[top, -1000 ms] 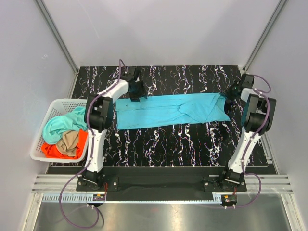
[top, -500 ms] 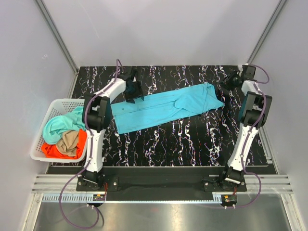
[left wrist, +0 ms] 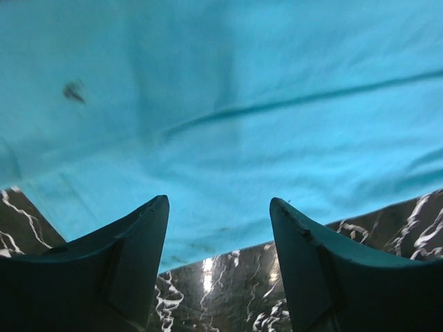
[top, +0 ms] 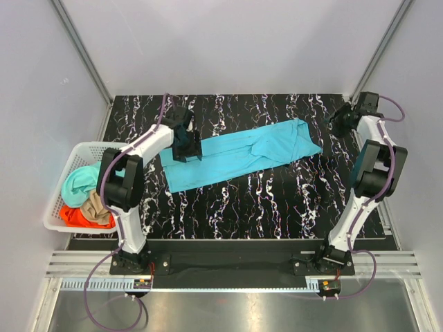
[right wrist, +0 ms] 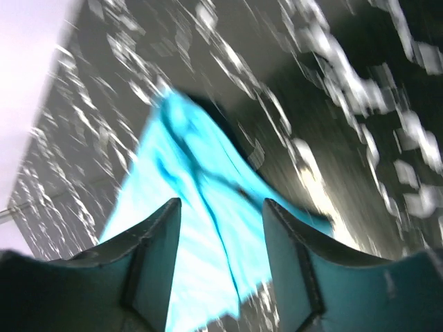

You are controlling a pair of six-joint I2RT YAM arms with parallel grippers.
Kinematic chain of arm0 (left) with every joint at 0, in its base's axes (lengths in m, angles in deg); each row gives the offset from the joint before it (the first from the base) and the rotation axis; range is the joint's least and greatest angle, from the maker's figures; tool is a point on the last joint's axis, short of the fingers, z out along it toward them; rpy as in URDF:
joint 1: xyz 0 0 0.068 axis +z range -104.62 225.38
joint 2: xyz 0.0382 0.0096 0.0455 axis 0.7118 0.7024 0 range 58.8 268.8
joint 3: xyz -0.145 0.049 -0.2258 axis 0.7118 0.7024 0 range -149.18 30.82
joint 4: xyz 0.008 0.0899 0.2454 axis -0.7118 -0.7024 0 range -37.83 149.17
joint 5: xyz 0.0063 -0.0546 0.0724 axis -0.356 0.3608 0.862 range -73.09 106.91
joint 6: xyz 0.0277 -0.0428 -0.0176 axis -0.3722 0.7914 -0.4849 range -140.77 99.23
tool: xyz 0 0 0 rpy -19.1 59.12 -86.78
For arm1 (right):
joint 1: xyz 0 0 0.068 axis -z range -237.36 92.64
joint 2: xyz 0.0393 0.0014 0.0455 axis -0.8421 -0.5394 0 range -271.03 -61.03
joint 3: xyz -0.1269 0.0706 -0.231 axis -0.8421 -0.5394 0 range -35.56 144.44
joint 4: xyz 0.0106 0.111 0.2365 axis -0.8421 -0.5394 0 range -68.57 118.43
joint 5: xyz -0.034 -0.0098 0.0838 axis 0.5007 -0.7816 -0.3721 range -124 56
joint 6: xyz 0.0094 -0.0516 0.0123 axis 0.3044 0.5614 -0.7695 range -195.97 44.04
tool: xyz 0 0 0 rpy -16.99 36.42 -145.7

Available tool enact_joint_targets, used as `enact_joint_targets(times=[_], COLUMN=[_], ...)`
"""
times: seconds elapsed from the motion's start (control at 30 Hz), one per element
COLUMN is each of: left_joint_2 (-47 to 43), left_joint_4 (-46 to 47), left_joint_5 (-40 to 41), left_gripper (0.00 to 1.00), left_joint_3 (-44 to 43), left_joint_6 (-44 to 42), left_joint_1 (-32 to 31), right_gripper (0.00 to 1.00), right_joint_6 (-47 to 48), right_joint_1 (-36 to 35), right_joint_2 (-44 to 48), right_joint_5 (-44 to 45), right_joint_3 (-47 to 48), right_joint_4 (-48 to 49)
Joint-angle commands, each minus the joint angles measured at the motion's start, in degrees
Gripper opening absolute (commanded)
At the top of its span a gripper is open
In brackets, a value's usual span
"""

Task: Fold and stack the t-shirts
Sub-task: Fold the tshirt

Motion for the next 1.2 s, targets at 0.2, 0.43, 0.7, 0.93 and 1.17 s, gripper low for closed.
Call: enact_joint_targets(times=[0.2,0.43,0.7,0.93,1.17], left_joint_2=[-5.73,-4.42,-4.15,-3.10,-4.15], left_joint_4=[6.24,5.90,4.58,-0.78,0.27], left_joint_5=[-3.62,1.48,5.26,16.59,14.51], left_gripper=[0.64,0.64,0.64,0.65,0.66], left_joint_3=[17.45,20.02,20.19,17.64,19.58], left_joint_6=[2.43,3.22,3.40,3.14,6.47], left_joint_1=[-2.11,-3.43,-3.87,-7.03,-10.98], right_gripper=[0.52,0.53,0.40,0.00,0.00], right_joint_6=[-2.51,-4.70,-1.19,4.33,7.42], right_joint_1=[-0.03,-0.38,-0.38,-0.38,-0.47], right_joint_2=[10.70,6.31,-0.01,-3.27,-6.26], right_joint_5=[6.48,3.49,7.09,10.25,6.84], right_joint_3=[-16.08,-18.38,-15.22,-10.13,-3.97], right_joint_4=[0.48,6.73,5.33,3.66,6.81])
